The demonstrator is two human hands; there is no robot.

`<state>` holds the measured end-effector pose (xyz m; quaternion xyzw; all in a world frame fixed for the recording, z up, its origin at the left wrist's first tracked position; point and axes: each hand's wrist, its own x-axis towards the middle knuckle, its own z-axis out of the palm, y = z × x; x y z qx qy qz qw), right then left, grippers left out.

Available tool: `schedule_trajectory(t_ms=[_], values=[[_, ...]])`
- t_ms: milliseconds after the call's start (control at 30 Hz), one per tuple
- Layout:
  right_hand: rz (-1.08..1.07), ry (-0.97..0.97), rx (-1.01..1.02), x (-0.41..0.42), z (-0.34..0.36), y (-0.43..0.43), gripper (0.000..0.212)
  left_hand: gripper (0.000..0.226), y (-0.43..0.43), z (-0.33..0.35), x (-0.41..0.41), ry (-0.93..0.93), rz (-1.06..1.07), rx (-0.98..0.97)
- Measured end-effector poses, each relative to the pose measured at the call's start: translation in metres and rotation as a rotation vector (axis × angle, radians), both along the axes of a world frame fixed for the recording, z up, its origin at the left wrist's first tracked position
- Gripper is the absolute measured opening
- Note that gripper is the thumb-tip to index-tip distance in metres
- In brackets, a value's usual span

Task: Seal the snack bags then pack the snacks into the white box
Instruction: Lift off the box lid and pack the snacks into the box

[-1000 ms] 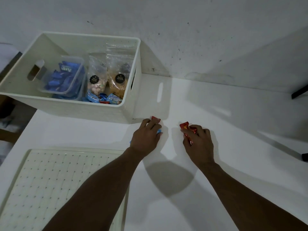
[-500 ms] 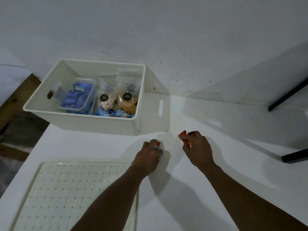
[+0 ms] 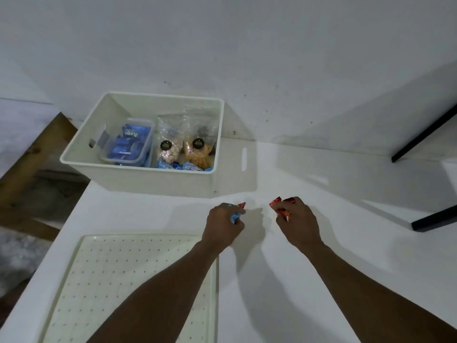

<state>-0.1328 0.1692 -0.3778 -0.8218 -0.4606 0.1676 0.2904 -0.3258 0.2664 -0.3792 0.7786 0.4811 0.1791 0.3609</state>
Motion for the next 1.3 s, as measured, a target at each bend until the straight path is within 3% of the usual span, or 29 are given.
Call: schedule_trajectory(t_ms=[200,333,467,633,800,1300], values=[[0.029,-0.069,0.136,-0.006,0.078,0.054,0.032,0.029,0.041,0.103,-0.002,-0.254,0.054,0.009],[0.070,-0.085,0.202,-0.024,0.127,0.095,0.031,0.048,0.084,0.149,-0.024,-0.255,0.106,0.060],[0.144,-0.069,0.202,-0.054,0.150,0.130,0.029,0.050,0.124,0.166,-0.060,-0.214,0.140,0.101],[0.228,-0.011,0.176,-0.099,0.156,0.176,0.025,0.047,0.173,0.160,-0.108,-0.069,0.093,0.136],[0.286,0.103,0.016,-0.136,0.143,0.225,0.019,0.049,0.221,0.137,-0.134,0.091,0.007,0.065],[0.201,0.148,-0.203,-0.134,0.082,0.272,0.030,0.031,0.270,0.074,-0.104,0.238,-0.314,-0.064]])
